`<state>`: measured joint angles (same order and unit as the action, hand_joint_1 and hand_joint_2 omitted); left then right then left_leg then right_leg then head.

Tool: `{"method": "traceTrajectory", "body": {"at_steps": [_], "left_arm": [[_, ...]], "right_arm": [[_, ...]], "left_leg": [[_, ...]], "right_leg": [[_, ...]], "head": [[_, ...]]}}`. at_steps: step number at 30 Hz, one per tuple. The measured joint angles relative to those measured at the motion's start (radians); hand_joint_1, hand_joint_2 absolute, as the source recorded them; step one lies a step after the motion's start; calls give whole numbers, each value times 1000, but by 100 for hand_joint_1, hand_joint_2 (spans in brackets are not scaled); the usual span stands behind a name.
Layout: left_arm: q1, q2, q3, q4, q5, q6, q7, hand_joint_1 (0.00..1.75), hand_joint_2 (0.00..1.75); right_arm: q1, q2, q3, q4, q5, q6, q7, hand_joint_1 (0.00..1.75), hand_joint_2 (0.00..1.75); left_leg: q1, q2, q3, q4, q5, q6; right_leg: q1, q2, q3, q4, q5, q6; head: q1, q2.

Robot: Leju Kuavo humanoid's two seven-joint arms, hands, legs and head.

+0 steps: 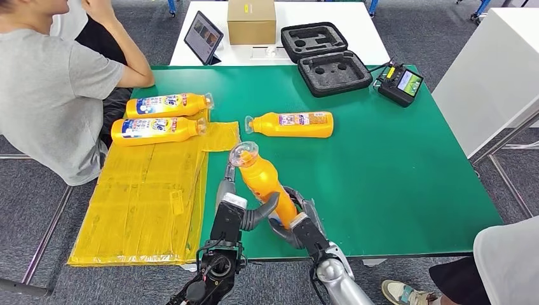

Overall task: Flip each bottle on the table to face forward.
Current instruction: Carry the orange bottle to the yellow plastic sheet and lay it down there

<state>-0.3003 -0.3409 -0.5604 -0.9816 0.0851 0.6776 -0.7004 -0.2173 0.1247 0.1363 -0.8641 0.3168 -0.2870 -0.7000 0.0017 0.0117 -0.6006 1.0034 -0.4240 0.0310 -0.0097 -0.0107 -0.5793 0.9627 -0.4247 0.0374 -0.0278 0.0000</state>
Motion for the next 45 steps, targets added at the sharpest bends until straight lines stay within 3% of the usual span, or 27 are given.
{"method": "traceTrajectory", "body": {"at_steps": [7, 15, 23, 31, 38, 45], "left_arm": [[-13, -4, -9, 34, 56, -26, -1, 0, 175], [-30, -10, -21, 75, 96, -40, -3, 0, 175], [-110, -16, -114, 235, 408, -210, 39, 0, 175], [-143, -16, -199, 309, 533, -275, 96, 0, 175], [-143, -15, -207, 331, 578, -302, 130, 0, 175], [-142, -15, -207, 335, 606, -283, 117, 0, 175]], "right_arm": [[-7, 0, 19, 16, 61, -95, 2, 175, 175], [-6, -1, 29, 26, 88, -127, 4, 175, 175], [-4, -2, 38, 33, 203, -262, 29, 175, 175], [0, -8, 59, 33, 425, -406, 118, 175, 175], [9, 13, -26, 17, 670, -415, 132, 175, 175], [19, 48, -88, 8, 745, -416, 132, 175, 175]], "left_leg": [[0, 0, 0, 0, 0, 0], [0, 0, 0, 0, 0, 0], [0, 0, 0, 0, 0, 0], [0, 0, 0, 0, 0, 1], [0, 0, 0, 0, 0, 1], [0, 0, 0, 0, 0, 1]], "right_leg": [[0, 0, 0, 0, 0, 0], [0, 0, 0, 0, 0, 0], [0, 0, 0, 0, 0, 0], [0, -1, 0, 0, 0, 0], [0, -1, 0, 0, 0, 0], [0, -1, 0, 0, 0, 0]], "head": [[0, 0], [0, 0], [0, 0], [0, 0], [0, 0], [0, 0]]}}
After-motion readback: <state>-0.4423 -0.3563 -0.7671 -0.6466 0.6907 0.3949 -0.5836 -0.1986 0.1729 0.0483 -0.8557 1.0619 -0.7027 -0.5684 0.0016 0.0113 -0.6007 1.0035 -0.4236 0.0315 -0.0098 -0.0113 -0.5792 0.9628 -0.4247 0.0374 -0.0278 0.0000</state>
